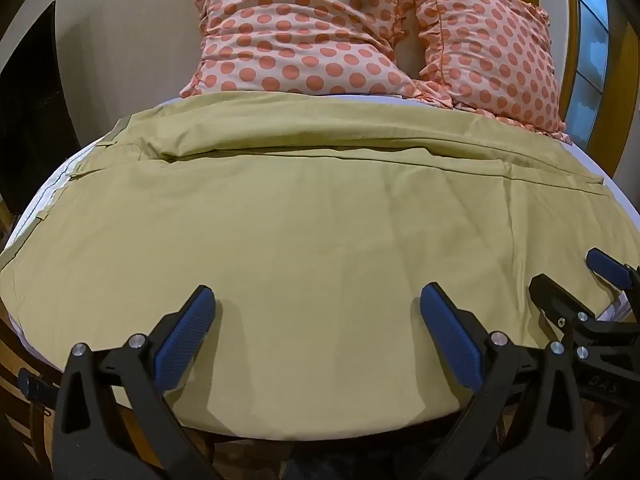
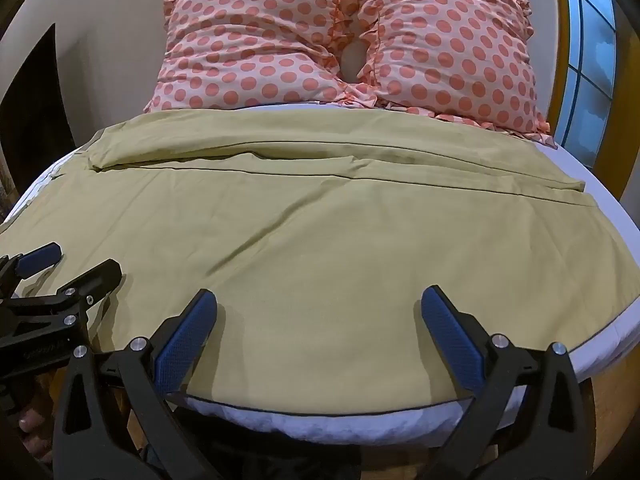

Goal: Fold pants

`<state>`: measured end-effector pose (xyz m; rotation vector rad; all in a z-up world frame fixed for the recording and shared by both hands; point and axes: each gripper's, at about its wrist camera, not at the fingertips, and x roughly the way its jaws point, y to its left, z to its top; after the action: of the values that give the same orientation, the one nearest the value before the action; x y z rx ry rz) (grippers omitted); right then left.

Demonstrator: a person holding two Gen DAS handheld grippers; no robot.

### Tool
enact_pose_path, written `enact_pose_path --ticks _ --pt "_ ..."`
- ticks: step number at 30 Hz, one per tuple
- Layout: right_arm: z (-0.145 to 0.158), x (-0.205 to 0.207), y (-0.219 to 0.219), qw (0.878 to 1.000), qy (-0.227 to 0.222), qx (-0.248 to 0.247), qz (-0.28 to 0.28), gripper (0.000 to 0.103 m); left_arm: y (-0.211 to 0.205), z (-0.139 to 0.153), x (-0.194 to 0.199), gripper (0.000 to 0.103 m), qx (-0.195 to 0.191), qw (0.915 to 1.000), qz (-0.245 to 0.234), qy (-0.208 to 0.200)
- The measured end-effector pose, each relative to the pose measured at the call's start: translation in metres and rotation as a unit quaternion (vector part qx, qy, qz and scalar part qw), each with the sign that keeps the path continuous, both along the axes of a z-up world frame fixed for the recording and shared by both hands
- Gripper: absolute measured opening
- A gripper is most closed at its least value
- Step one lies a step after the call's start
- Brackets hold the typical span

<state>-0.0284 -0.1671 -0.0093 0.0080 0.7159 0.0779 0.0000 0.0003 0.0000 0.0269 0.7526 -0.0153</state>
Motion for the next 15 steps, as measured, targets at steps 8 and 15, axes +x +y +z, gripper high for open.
enact_pose_path --ticks 8,15 --pt "0.0000 0.0000 0.0000 1.000 0.000 0.000 0.000 0.102 0.0000 0.0001 0.0001 0.101 0.001 1.0000 0.000 0.000" --pt "0.0002 0.0003 0.0002 1.000 -0.001 0.000 0.001 0.102 0.0000 0.0002 0.0001 0.101 0.001 1.0000 0.000 -0.001"
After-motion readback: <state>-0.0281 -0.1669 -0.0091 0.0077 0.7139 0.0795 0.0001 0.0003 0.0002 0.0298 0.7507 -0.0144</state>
